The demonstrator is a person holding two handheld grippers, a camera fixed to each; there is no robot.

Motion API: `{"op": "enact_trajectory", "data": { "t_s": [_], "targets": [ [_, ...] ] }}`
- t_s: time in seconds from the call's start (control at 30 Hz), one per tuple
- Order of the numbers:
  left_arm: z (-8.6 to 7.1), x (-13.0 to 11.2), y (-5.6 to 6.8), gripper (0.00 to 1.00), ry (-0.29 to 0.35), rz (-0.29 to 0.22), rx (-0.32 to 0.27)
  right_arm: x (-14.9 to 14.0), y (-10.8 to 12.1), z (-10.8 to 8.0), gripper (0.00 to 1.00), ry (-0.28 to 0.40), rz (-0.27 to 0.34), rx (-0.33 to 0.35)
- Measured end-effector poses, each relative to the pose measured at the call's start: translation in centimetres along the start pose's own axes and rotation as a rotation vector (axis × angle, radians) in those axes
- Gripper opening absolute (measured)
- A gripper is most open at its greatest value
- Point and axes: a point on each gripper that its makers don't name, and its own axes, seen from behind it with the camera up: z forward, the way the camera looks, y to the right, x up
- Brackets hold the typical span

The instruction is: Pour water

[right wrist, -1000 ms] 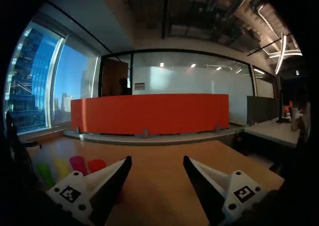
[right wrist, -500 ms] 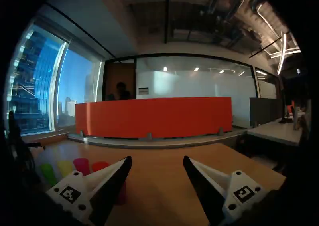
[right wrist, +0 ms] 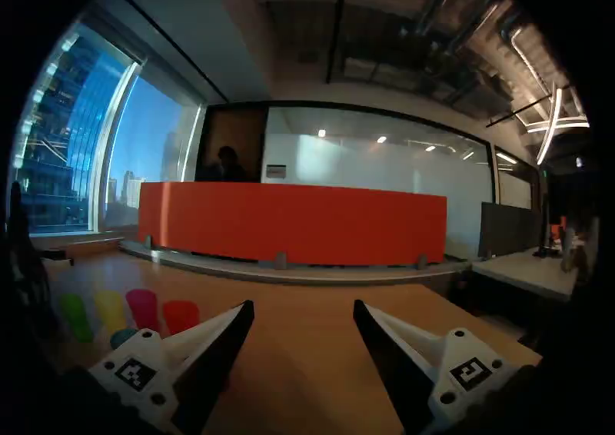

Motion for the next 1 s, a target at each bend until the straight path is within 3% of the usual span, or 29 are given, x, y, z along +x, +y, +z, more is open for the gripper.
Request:
{"op": "enact_trajectory", "data": {
  "t_s": [0.4, 0.77, 1.0],
  "targets": [
    [0.0, 0.0, 0.0, 0.91, 0.000, 0.000, 0.000, -1.3, 1.1, 1.7, 1.00, 0.020, 0.019, -0.053],
    [0.0, 0.0, 0.0, 0.91, 0.000, 0.000, 0.000, -1.0, 1.4, 2.7, 1.00, 0.051, 0.084, -0.021],
    [0.0, 0.0, 0.0, 0.91, 0.000, 0.000, 0.000, -1.6, 1.1, 3.3, 1.00, 0.050, 0.087, -0.016]
  ]
}}
